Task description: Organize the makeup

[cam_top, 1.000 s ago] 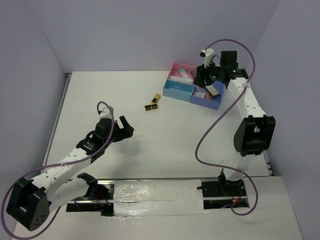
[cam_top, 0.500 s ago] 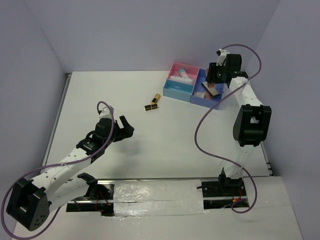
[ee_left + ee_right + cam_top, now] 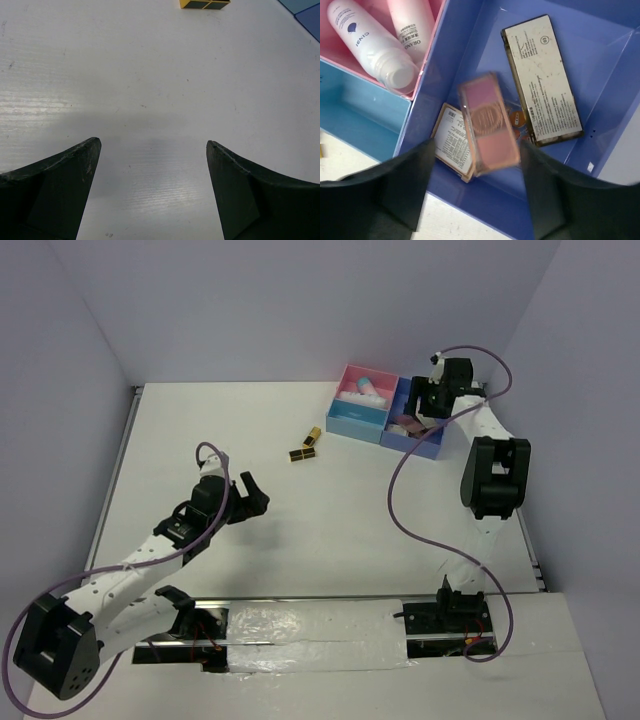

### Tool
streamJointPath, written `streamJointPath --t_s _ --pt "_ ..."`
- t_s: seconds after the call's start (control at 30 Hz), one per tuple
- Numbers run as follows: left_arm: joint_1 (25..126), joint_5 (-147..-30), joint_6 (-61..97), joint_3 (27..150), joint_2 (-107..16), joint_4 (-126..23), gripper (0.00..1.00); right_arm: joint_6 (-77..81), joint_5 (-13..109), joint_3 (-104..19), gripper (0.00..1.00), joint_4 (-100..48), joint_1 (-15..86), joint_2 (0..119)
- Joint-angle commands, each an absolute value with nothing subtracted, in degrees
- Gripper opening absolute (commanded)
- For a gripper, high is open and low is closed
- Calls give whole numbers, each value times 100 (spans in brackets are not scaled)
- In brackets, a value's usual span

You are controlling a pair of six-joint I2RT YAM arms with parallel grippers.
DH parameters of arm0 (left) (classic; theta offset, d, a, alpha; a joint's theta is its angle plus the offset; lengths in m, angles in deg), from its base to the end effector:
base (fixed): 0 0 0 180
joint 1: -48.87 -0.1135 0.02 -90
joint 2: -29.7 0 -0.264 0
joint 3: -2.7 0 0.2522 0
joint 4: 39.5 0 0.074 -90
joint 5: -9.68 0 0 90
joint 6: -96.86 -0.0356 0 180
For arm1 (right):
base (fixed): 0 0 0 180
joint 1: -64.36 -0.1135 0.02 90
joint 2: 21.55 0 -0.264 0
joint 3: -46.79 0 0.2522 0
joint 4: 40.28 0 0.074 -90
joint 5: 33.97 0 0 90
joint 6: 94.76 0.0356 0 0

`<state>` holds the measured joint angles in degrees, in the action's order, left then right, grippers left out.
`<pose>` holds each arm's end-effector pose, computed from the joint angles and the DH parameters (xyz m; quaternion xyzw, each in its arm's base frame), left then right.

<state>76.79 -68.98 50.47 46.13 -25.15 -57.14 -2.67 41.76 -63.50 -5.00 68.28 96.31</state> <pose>0.1892 -0.0923 0.2265 -0.1667 0.8428 -0.2258 0.4592 0.4724 -0.0236 0.2399 -0.0019 0.9108 0.1075 0.3986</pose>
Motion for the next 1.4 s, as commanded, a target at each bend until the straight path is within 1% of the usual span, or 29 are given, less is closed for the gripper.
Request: streamJointPath --t_s 0.0,0.07,0.1,0.13,0.17,0.23,0.27,0.3,0.33,0.37,0.4,0.43,0.47,0.5,0.53,0.6,0.63,0.67,0.7,0.73,0.77,0.8,0.83,0.87,1.0,1.03,1.13,1.3,1.37 --pt "7647 -7038 4931 4871 -2620 -5546 99 -186 4056 -6786 78 -464 6910 9614" --pt "7647 -7135 4852 4942 -2690 -5511 99 -195 3960 -6804 86 -419 6919 9500" --pt "7647 -7179 4808 4994 -2769 -5449 97 -256 3933 -6796 99 -419 6919 9447" --pt "7647 -7231 4712 5029 -2813 -5397 95 -283 3889 -6796 99 -428 6919 9377" --pt "7647 -7345 4650 5056 -2927 -5379 89 -318 3810 -6752 100 -428 6919 9202" --pt "7647 -7469 4484 5231 -3076 -5168 82 -423 3740 -6673 99 -498 6910 8999" --pt "7647 -7635 4343 5388 -3277 -5089 68 -728 3652 -6585 100 -507 6910 8790" --pt "7647 -7715 4342 5494 -3384 -5062 59 -731 3530 -6541 99 -481 6910 8692" --pt "7647 -7785 4229 5582 -3498 -5053 49 -1114 3346 -6497 100 -463 6910 8578" --pt "7647 -7873 4158 5696 -3760 -5036 34 -1353 2891 -6384 100 -420 6910 8481" --pt "7638 -7995 3992 5967 -3928 -5062 27 -1633 2556 -6339 100 -176 6910 8306" --pt "7621 -8144 3886 6118 -4078 -5062 21 -2332 2126 -6338 99 71 6919 8234" --pt "7620 -8233 3798 6285 -4427 -5106 8 -2705 1687 -6347 100 334 6928 8164" --pt "7594 -8408 3605 6661 -4613 -5237 4 -2996 1065 -6321 99 719 6928 8007" --pt "7585 -8479 3490 6847 -4981 -5307 2 -3294 841 -6121 99 776 6919 7909" --pt "7559 -8629 3201 7451 -5343 -5595 3 -3306 577 -5674 94 593 6919 7594" --pt "7541 -8664 3104 7647 -5702 -5676 8 -3315 479 -5505 91 505 6919 7488" --pt "7533 -8725 2937 8058 -5879 -5764 12 -3324 418 -5373 82 364 6919 7391" --pt "7480 -8857 2866 8279 -6090 -5852 14 -3333 269 -5119 76 320 6919 7242" --pt "7471 -8910 2787 8725 -6466 -6036 18 -3324 198 -5021 62 293 6919 7180" --pt "7454 -8945 2656 8939 -6644 -6142 21 -3298 154 -4942 54 267 6919 7136" --pt "7436 -8954 2602 9167 -6837 -6239 26 -3254 92 -4819 47 258 6919 7092" --pt "7427 -8946 2549 9378 -7187 -6440 34 -3219 100 -4766 41 258 6919 7030" --pt "7427 -8911 2471 9815 -7356 -6538 36 -3079 135 -4730 35 231 6919 7021" --pt "7392 -8682 2364 10794 -8182 -6898 43 -2771 250 -4433 34 82 6919 6916" --pt "7374 -8630 2373 10961 -8479 -6925 49 -2718 233 -4370 35 30 6919 6889" --pt "7348 -8507 2522 11558 -9008 -6900 57 -2525 215 -4151 36 -164 6919 6731" --pt "7348 -8383 2540 12165 -9738 -6855 66 -2471 188 -4045 38 -173 6919 6687" --pt "7348 -8243 2505 12333 -9844 -6803 67 -2471 206 -3992 39 -191 6919 6652"
